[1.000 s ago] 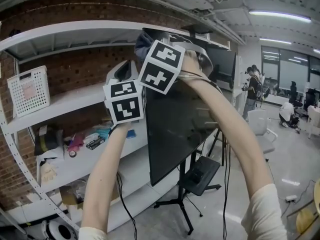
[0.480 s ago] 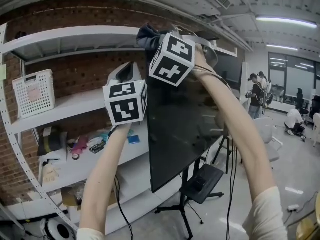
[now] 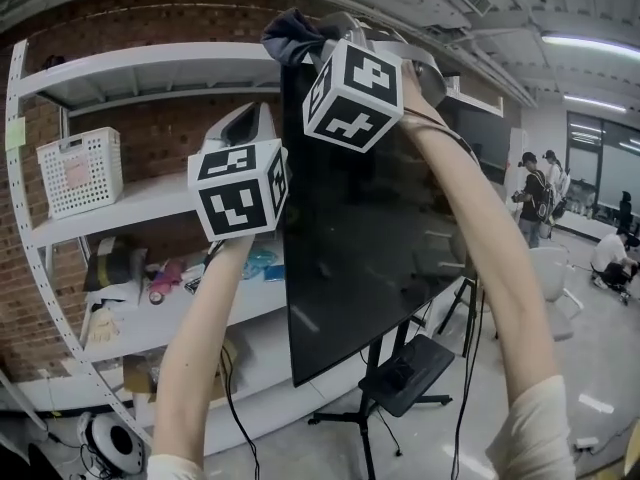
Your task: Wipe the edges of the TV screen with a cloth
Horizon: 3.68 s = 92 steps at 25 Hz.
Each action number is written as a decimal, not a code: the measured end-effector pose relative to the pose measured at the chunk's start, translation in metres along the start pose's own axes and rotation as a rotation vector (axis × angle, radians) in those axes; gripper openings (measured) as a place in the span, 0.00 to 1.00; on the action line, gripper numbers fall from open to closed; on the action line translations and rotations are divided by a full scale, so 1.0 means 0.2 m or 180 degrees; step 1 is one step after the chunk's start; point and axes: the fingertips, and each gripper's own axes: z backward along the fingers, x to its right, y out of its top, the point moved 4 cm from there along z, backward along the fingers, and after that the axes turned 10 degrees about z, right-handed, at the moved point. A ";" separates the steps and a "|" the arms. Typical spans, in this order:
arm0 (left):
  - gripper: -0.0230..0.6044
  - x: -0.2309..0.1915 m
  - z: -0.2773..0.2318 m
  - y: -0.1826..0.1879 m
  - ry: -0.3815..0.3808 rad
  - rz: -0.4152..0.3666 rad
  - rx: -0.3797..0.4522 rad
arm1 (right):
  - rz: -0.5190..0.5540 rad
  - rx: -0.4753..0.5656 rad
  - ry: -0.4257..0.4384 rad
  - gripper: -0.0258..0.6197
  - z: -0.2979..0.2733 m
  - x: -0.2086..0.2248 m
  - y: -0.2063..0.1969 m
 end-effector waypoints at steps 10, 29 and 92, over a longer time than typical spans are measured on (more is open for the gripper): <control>0.06 0.05 0.08 -0.01 0.0433 -0.0228 0.0003 | 0.0234 0.0535 0.0480 0.12 0.02 -0.16 -0.03; 0.06 0.46 -0.07 -0.31 0.0677 -0.0298 -0.0079 | 0.0172 0.0538 0.0451 0.12 -0.14 -0.33 -0.56; 0.06 2.44 -1.97 -1.48 0.0681 -0.0386 0.0343 | 0.0440 0.1002 0.0133 0.12 -0.59 -0.90 -3.24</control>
